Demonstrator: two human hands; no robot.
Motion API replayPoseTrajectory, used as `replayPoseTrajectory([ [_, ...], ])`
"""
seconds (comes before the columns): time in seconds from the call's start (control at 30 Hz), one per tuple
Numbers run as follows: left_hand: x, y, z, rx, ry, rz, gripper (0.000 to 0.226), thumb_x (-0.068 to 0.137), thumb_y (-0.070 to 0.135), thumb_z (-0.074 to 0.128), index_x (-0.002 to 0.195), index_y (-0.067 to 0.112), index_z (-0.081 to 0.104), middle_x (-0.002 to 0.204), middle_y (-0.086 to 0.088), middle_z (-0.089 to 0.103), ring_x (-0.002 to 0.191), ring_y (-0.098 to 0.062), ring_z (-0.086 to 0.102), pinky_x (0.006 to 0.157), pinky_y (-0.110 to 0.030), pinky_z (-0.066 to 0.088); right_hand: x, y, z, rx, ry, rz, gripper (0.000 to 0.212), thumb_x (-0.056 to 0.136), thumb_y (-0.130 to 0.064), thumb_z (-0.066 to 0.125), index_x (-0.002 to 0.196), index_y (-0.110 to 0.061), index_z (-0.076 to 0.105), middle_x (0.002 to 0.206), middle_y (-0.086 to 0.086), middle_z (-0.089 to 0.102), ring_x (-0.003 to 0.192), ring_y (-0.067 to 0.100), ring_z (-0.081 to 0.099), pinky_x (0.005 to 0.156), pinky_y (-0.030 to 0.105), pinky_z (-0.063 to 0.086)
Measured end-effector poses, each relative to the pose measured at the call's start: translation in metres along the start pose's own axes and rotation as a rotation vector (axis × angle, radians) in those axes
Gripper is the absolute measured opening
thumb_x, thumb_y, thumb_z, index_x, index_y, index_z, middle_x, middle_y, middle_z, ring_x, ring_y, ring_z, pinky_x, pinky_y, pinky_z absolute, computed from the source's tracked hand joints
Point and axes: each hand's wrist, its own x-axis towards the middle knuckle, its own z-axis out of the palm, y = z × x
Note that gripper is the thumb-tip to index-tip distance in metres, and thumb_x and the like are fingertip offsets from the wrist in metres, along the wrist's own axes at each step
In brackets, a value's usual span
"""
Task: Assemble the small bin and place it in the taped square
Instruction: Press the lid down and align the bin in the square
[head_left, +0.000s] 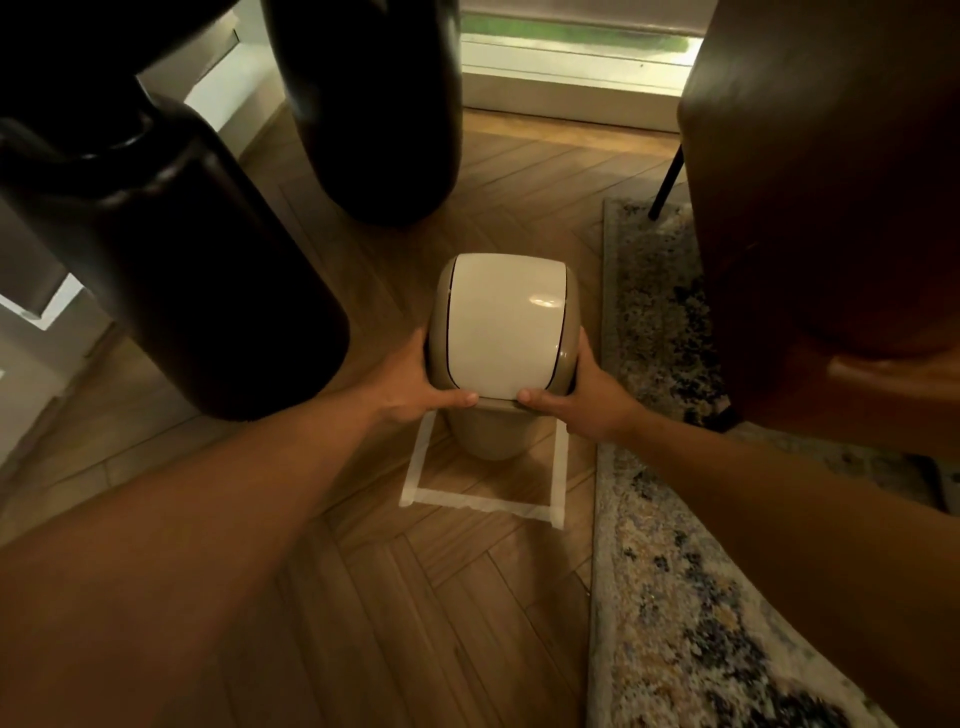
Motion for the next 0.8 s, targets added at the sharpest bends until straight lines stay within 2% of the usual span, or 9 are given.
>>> replayPoseTrajectory([
  [0.17, -0.023, 0.002, 0.005, -0.016, -0.038, -0.006, 0.131, 0.050, 0.061, 0.095, 0.155, 0.037, 0.021, 0.154, 0.006, 0.044, 0.138, -0.012, 0.042, 0.110, -0.035, 0.041, -0.026, -0.001, 0.006, -0.002, 0.001, 0.045, 0.135, 0.071, -0.047, 0.093, 0.165, -0.036, -0.004, 0.152, -0.005, 0.052, 0.139, 0.018, 0.051, 0.115, 0.048, 0.045],
  [0.3, -0.043, 0.001, 0.010, -0.010, -0.046, -0.015, 0.129, 0.051, 0.058, 0.096, 0.155, 0.036, 0.022, 0.151, 0.010, 0.046, 0.134, -0.006, 0.042, 0.100, -0.023, 0.039, -0.046, 0.000, 0.011, 0.017, -0.018, 0.058, 0.137, 0.070, -0.043, 0.095, 0.165, -0.035, -0.004, 0.152, -0.006, 0.052, 0.140, 0.016, 0.050, 0.116, 0.046, 0.044],
  [0.4, -0.053, 0.001, 0.008, 0.012, -0.067, -0.006, 0.129, 0.054, 0.051, 0.097, 0.156, 0.035, 0.021, 0.144, 0.018, 0.044, 0.132, -0.003, 0.040, 0.095, -0.016, 0.035, -0.059, 0.001, 0.015, -0.004, -0.023, 0.079, 0.137, 0.072, -0.041, 0.094, 0.165, -0.036, -0.006, 0.148, -0.010, 0.052, 0.136, 0.012, 0.050, 0.113, 0.038, 0.045],
  [0.5, -0.060, 0.006, 0.007, 0.038, -0.074, 0.008, 0.127, 0.058, 0.042, 0.098, 0.158, 0.030, 0.021, 0.142, 0.017, 0.042, 0.132, -0.002, 0.037, 0.100, -0.020, 0.033, -0.068, 0.000, 0.017, -0.035, -0.012, 0.093, 0.139, 0.071, -0.044, 0.094, 0.164, -0.037, -0.009, 0.154, -0.006, 0.049, 0.137, 0.016, 0.049, 0.110, 0.036, 0.044],
  [0.63, -0.063, 0.009, 0.008, 0.025, -0.045, 0.017, 0.124, 0.059, 0.035, 0.099, 0.157, 0.026, 0.024, 0.151, 0.009, 0.044, 0.137, -0.008, 0.039, 0.105, -0.025, 0.036, -0.069, -0.004, 0.016, -0.030, -0.032, 0.106, 0.143, 0.071, -0.044, 0.094, 0.164, -0.034, -0.014, 0.164, -0.002, 0.039, 0.146, 0.023, 0.043, 0.117, 0.049, 0.041],
  [0.73, -0.063, 0.009, 0.008, -0.005, -0.038, 0.013, 0.125, 0.054, 0.046, 0.097, 0.156, 0.032, 0.027, 0.151, 0.013, 0.045, 0.140, -0.009, 0.041, 0.112, -0.034, 0.040, -0.067, -0.007, 0.014, -0.019, -0.039, 0.113, 0.144, 0.070, -0.045, 0.094, 0.165, -0.033, -0.013, 0.168, -0.001, 0.032, 0.149, 0.023, 0.039, 0.119, 0.050, 0.039],
  [0.8, -0.061, 0.007, 0.010, -0.042, -0.033, 0.010, 0.124, 0.051, 0.053, 0.096, 0.154, 0.036, 0.029, 0.144, 0.024, 0.045, 0.139, -0.005, 0.040, 0.112, -0.033, 0.040, -0.064, -0.007, 0.011, -0.010, -0.039, 0.096, 0.141, 0.071, -0.039, 0.095, 0.165, -0.033, -0.010, 0.164, -0.003, 0.038, 0.147, 0.019, 0.041, 0.117, 0.051, 0.041],
])
